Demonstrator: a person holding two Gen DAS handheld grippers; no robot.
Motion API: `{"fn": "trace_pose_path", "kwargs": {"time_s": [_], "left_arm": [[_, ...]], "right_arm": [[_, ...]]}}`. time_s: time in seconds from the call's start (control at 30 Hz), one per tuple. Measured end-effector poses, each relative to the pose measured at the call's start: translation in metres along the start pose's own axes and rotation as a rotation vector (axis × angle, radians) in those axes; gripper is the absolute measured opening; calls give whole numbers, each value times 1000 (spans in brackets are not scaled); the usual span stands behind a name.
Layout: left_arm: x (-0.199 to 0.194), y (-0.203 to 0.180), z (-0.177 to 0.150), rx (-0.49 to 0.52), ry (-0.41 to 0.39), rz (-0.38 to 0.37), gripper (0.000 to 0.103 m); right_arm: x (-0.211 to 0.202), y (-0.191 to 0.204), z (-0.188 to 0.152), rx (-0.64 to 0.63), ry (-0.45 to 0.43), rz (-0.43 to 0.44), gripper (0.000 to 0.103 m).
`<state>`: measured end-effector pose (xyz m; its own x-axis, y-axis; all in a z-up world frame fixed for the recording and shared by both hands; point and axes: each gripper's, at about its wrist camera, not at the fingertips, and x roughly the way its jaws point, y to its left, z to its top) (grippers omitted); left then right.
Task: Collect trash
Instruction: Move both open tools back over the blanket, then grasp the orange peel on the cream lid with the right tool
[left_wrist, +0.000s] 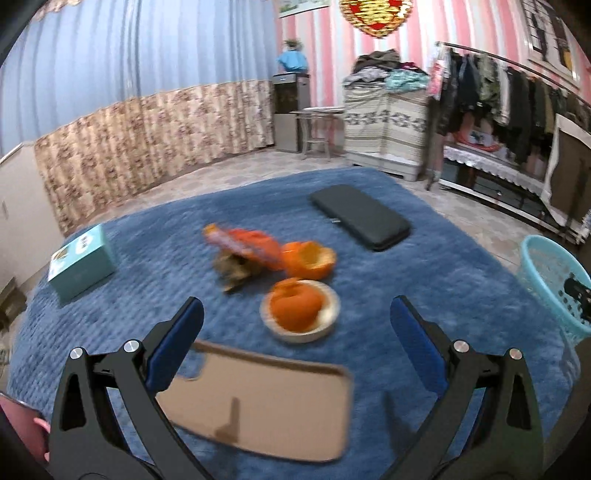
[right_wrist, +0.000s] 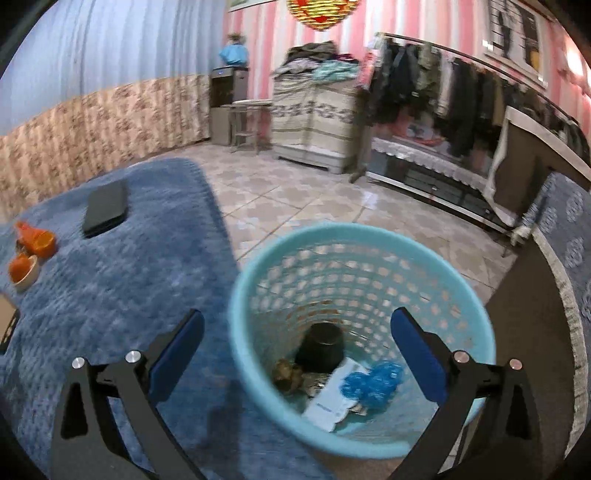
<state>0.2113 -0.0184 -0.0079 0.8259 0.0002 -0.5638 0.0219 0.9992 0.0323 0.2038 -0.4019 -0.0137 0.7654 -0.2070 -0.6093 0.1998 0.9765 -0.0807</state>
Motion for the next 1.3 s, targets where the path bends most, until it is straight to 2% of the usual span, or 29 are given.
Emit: {"fn": "trace_pose_path", "kwargs": {"time_s": [0.17,0.3,0.4,0.47,0.53,0.63,0.93,1.07,1.1,1.2,1.3], "left_arm": [[15,35,3,-44,20,42,98],[27,55,5,-54,42,46,98],[31,66,4,-49,53,80,98],[32,78,0,-84,59,75,98],[31,89,-3,-101,64,82,98],[29,104,-9,-107,62,110,98],[14,152,-30,-153,48,158,98],[11,169,-35,-221,47,147,98],[11,173,-34,-236,48,146,98],[10,179,-34,-232,44,157,98],[8,184,-35,-230,45,161,98]], "right_arm": [[1,23,4,-20,14,61,99],[3,37,5,-27,20,75,99],[5,49,10,-25,15,91,99],[6,64,12,-35,11,120,99],[10,86,14,-69,24,148,99],[20,121,15,-111,99,212,99],[-2,229,22,-251,-1,364,99],[-7,263,30,-250,18,473,98],[-7,271,30,-257,22,478,96],[-1,291,29,-290,60,504,71],[6,304,26,-307,98,515,64]]}}
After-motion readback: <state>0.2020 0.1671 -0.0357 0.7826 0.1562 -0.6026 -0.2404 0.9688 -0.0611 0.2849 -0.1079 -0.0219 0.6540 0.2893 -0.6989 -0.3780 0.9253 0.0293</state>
